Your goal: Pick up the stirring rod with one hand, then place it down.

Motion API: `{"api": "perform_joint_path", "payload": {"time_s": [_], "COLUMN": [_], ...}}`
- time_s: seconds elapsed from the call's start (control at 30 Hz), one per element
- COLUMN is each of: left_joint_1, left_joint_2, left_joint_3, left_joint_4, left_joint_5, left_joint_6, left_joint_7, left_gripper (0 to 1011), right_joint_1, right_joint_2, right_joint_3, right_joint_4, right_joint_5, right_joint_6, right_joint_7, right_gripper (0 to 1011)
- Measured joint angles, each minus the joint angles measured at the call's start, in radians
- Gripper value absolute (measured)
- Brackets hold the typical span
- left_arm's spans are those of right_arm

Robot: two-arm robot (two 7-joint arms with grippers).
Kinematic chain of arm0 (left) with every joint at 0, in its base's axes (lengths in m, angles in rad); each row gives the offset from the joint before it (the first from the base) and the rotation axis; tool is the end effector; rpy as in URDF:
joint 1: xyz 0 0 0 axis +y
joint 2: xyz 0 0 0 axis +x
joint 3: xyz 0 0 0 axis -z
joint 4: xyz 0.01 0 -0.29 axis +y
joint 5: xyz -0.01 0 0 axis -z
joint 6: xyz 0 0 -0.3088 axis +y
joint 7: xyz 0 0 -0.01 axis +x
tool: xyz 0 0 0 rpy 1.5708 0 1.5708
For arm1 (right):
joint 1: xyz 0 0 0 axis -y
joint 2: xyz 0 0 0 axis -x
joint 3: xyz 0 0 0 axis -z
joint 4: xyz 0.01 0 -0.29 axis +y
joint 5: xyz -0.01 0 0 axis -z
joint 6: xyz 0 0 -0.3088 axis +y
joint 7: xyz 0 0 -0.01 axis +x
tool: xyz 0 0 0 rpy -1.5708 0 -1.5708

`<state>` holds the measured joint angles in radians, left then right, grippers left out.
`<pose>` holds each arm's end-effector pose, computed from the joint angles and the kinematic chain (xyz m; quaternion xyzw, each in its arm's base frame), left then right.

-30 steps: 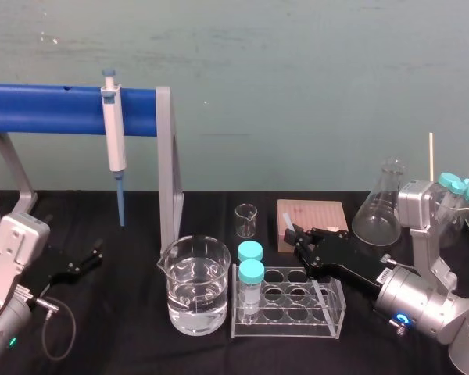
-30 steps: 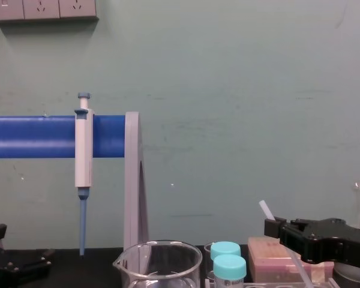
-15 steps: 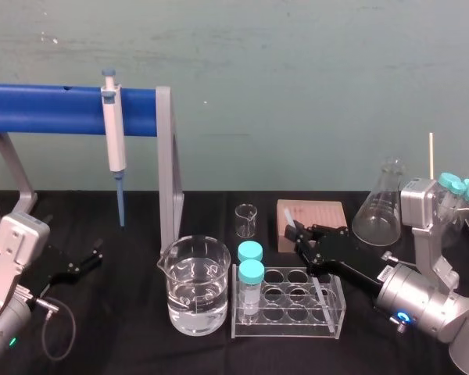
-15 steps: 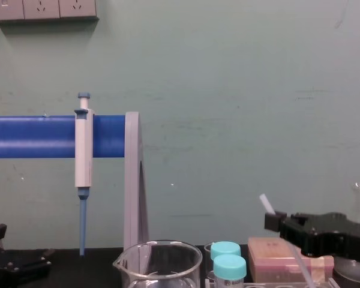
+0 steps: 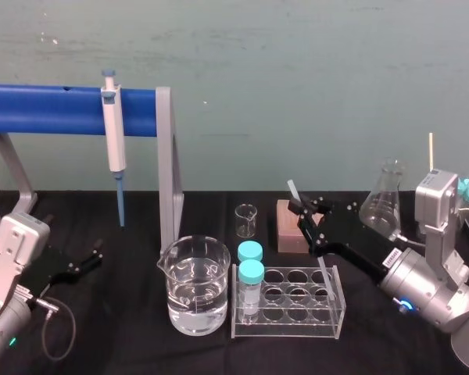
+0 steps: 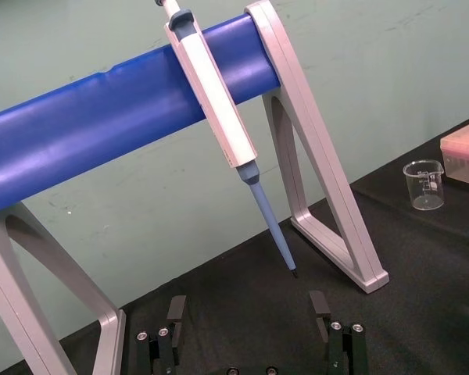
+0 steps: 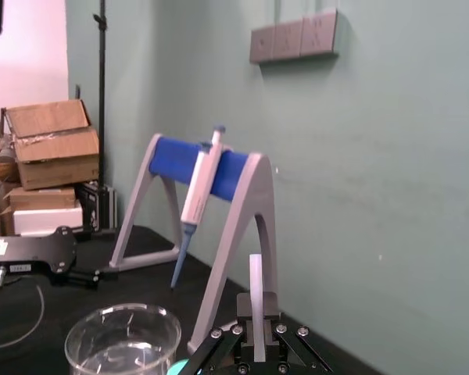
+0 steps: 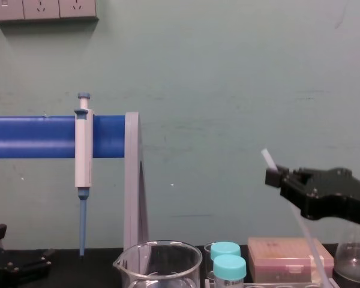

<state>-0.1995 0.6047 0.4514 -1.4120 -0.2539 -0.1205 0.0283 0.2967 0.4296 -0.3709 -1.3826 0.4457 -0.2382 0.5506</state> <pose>0.3581 0.0827 -0.3023 0.1415 -0.1325 0.5799 0.7913 0.3959 -0.0438 -0.2690 0.0388 -0.0962 -0.3710 0.9228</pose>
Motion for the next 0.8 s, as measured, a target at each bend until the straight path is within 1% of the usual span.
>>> {"api": "perform_joint_path", "payload": {"time_s": [0.23, 0.37, 0.4, 0.47, 0.5, 0.53, 0.57, 0.7, 0.8], "left_joint_1": [0.0, 0.0, 0.0, 0.0, 0.0, 0.0, 0.0, 0.0, 0.0], "left_joint_2": [0.0, 0.0, 0.0, 0.0, 0.0, 0.0, 0.0, 0.0, 0.0], "left_joint_3": [0.0, 0.0, 0.0, 0.0, 0.0, 0.0, 0.0, 0.0, 0.0], "left_joint_4": [0.0, 0.0, 0.0, 0.0, 0.0, 0.0, 0.0, 0.0, 0.0], "left_joint_5": [0.0, 0.0, 0.0, 0.0, 0.0, 0.0, 0.0, 0.0, 0.0], "left_joint_6": [0.0, 0.0, 0.0, 0.0, 0.0, 0.0, 0.0, 0.0, 0.0], "left_joint_7": [0.0, 0.0, 0.0, 0.0, 0.0, 0.0, 0.0, 0.0, 0.0], "left_gripper": [1000, 1000, 1000, 1000, 1000, 1000, 1000, 1000, 1000], "right_joint_1": [0.009, 0.009, 0.005, -0.001, -0.008, -0.012, -0.019, -0.035, -0.053], "right_joint_2": [-0.01, -0.022, -0.029, -0.037, -0.045, -0.049, -0.057, -0.075, -0.099], "right_joint_3": [0.015, 0.028, 0.036, 0.045, 0.053, 0.057, 0.065, 0.083, 0.103], "right_joint_4": [-0.017, -0.021, -0.021, -0.021, -0.02, -0.02, -0.018, -0.014, -0.007], "right_joint_5": [-0.047, -0.083, -0.099, -0.112, -0.122, -0.126, -0.131, -0.134, -0.145], "right_joint_6": [-0.067, -0.12, -0.145, -0.171, -0.197, -0.209, -0.232, -0.272, -0.321], "right_joint_7": [0.001, -0.019, -0.03, -0.043, -0.054, -0.058, -0.067, -0.08, -0.101], "right_gripper": [67, 67, 67, 67, 67, 67, 67, 67, 67]}}
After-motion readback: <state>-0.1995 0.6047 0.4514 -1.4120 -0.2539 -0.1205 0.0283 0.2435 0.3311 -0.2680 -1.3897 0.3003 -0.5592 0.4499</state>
